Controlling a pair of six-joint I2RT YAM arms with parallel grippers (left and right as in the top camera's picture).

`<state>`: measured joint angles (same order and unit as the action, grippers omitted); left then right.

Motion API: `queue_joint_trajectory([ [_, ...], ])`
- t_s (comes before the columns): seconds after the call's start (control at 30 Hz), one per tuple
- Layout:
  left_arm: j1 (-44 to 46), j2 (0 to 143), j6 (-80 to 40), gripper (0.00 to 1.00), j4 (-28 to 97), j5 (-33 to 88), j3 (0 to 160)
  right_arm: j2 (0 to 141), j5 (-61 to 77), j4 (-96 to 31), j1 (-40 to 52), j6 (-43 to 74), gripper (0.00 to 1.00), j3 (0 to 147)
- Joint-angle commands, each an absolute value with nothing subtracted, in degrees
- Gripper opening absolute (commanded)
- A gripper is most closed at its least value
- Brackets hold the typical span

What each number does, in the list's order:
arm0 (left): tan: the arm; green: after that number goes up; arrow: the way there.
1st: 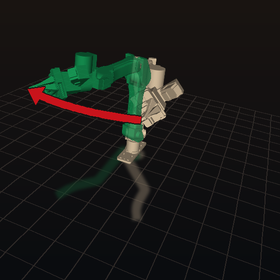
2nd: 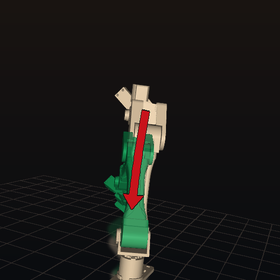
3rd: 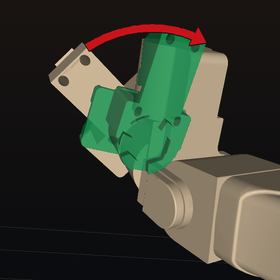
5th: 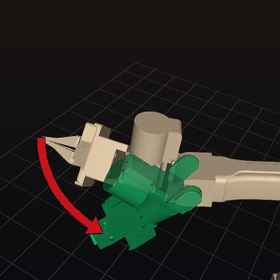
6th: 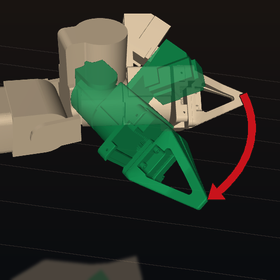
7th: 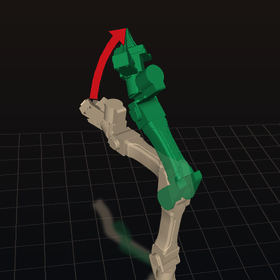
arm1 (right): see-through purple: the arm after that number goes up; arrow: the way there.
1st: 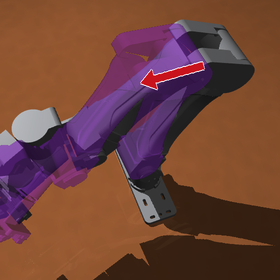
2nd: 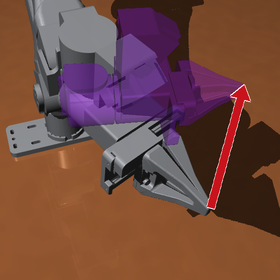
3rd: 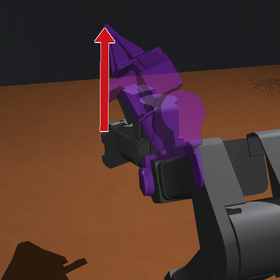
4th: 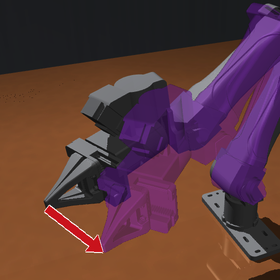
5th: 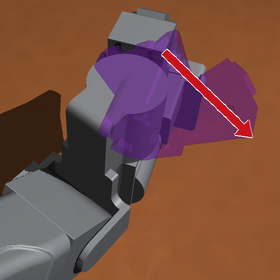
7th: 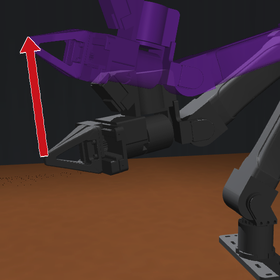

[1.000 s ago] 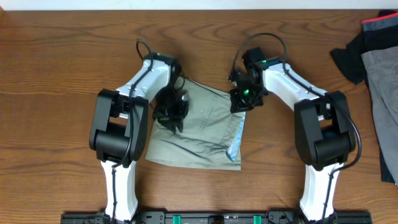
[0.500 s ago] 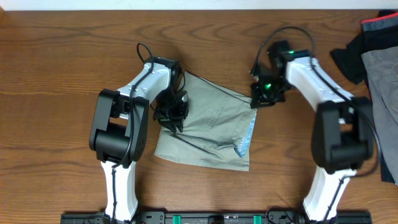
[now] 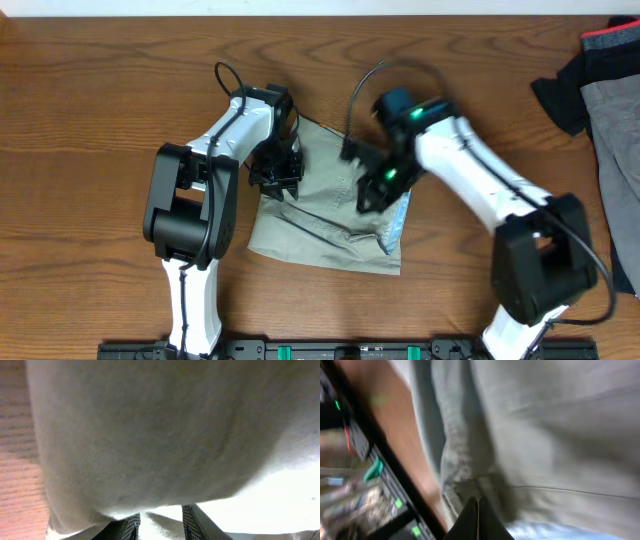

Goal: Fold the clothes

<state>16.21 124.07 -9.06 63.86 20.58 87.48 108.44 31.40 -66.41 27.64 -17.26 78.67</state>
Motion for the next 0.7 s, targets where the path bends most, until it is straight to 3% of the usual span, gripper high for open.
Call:
queue_joint_trajectory([
  [0.0,15.3,123.6,-9.8,0.31,64.6,18.8,88.4,109.8,31.7,-66.2,29.1,-18.6,0.03,73.3],
  [0.17,13.6,123.6,-9.8,0.31,65.3,18.8,88.4,109.8,29.1,-64.7,29.3,-11.3,0.04,65.5],
  [0.3,12.1,123.6,-9.8,0.31,65.5,18.8,88.4,109.8,10.4,-65.8,27.8,16.3,0.01,61.7],
  [0.67,9.5,120.8,-8.6,0.31,70.3,18.8,88.9,107.4,11.0,-64.0,20.7,13.1,0.01,66.5],
])
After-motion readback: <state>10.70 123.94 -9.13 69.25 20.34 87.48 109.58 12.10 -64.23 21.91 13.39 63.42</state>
